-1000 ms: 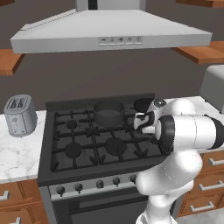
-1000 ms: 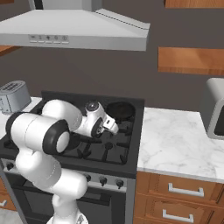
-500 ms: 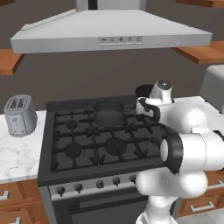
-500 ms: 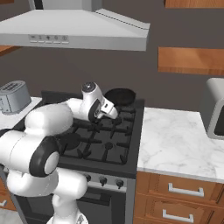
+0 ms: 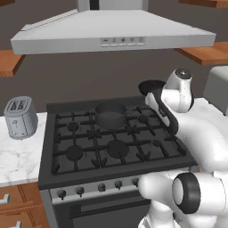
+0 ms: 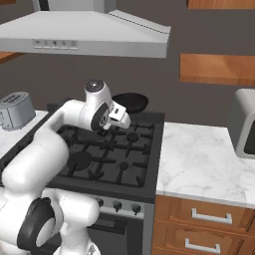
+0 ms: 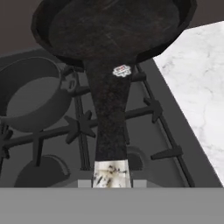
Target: Move the pot and pan from the stove into the sink.
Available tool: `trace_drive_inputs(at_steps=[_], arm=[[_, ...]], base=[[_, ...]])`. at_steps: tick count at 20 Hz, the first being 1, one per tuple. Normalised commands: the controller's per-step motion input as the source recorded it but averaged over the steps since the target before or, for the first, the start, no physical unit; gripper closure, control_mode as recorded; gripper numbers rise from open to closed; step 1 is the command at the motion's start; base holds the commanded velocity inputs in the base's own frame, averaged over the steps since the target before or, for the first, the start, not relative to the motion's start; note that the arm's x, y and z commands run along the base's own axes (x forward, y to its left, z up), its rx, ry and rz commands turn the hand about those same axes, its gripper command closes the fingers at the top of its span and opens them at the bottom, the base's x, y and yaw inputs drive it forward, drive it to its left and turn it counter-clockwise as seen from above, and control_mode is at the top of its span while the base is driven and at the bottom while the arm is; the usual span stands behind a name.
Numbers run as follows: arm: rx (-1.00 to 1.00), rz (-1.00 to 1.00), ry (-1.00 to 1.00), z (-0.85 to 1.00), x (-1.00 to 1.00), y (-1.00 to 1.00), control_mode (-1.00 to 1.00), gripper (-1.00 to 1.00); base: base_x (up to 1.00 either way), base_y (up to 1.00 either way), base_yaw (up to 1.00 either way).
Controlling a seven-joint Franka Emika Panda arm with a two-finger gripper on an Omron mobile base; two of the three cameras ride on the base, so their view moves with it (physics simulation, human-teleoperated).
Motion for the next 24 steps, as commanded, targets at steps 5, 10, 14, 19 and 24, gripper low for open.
trace_drive_inputs(at_steps=[5, 10, 14, 19, 24], arm=[[-0.02, 0.22, 0.00, 0.35, -0.80, 0.06, -1.00, 1.00], [-0.02, 0.22, 0.00, 0.24, -0.79, 0.05, -1.00, 1.00], [-0.02, 0.23, 0.00, 0.13, -0.80, 0.04, -1.00, 1.00], [-0.02, 0.23, 0.00, 0.09, -0.80, 0.04, -1.00, 1.00], [0.00, 0.23, 0.00, 0.03, -0.79, 0.04, -1.00, 1.00]], base=[[0.00, 0.00, 0.00], [0.00, 0.00, 0.00], [0.00, 0.00, 0.00], [0.00, 0.00, 0.00], [0.00, 0.00, 0.00]])
